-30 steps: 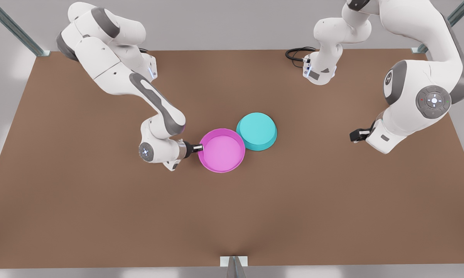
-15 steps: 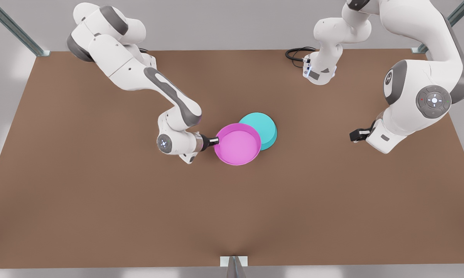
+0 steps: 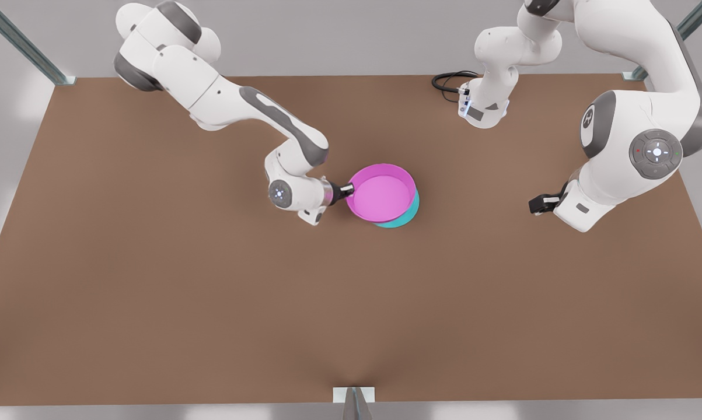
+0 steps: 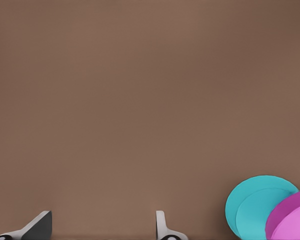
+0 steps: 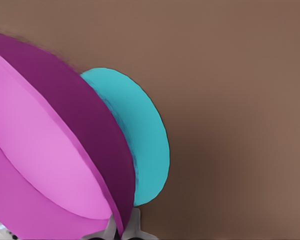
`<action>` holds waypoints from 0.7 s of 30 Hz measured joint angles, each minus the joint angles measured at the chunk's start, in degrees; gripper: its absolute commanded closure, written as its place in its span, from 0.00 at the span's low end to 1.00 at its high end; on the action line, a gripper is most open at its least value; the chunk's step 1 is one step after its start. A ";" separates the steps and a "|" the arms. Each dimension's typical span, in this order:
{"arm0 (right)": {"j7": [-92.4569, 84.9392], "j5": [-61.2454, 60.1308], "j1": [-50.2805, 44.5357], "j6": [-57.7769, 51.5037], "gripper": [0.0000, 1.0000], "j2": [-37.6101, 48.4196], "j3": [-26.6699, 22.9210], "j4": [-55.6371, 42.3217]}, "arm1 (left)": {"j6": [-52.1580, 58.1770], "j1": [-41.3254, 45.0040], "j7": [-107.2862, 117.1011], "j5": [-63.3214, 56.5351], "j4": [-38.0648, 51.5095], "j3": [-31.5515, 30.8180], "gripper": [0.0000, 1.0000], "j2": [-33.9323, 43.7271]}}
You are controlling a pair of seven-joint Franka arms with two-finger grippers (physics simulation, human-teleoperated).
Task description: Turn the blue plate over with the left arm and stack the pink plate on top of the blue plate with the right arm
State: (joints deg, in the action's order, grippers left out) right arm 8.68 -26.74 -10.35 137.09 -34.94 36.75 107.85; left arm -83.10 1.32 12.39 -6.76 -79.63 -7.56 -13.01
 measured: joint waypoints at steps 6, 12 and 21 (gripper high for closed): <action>0.10 -0.05 -0.70 0.09 0.79 -0.03 0.60 0.52 | 0.07 0.00 -0.26 0.00 0.00 0.00 0.00 0.00; 0.10 -0.82 -1.86 0.86 0.38 -0.13 0.61 0.52 | 0.56 0.00 -0.18 0.01 0.00 0.00 0.00 0.00; 0.36 -0.41 -2.55 2.05 0.00 -0.39 0.51 0.27 | 1.09 0.00 -0.11 0.05 0.00 0.00 0.00 0.00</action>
State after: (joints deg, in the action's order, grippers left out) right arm 9.04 -27.16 -12.90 139.14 -35.33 37.26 108.11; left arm -82.00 1.32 12.29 -6.71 -79.63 -7.56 -13.01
